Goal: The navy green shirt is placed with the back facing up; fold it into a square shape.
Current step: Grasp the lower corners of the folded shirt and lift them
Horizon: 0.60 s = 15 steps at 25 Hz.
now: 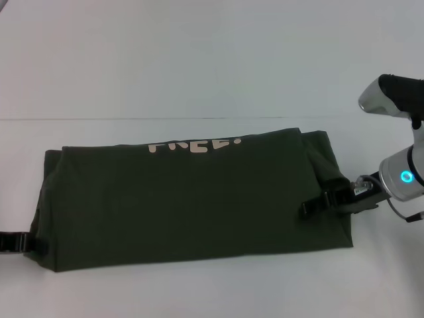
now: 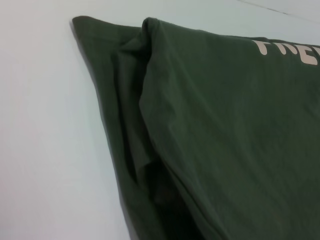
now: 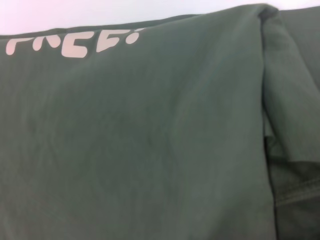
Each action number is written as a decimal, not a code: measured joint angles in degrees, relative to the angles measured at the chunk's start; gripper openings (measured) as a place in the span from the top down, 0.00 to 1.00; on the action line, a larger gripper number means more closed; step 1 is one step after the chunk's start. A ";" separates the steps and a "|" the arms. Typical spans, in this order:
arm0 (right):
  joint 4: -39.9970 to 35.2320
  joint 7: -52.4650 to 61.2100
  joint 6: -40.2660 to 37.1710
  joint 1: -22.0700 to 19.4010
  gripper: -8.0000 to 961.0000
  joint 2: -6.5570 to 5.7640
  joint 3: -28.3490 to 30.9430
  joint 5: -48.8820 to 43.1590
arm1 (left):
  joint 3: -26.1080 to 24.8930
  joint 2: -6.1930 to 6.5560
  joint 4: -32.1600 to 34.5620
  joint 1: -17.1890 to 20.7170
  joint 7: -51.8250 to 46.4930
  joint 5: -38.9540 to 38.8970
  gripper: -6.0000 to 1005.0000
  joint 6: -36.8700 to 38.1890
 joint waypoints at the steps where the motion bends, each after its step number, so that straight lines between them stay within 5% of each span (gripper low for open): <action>1: 0.27 -0.17 0.09 0.01 0.11 0.11 0.00 0.05 | 0.00 0.00 0.00 0.00 0.00 0.00 0.99 0.00; 15: 2.02 -0.48 0.62 -0.24 0.12 -0.15 0.15 0.32 | 0.18 0.09 -0.09 -0.11 0.00 0.00 0.99 -0.13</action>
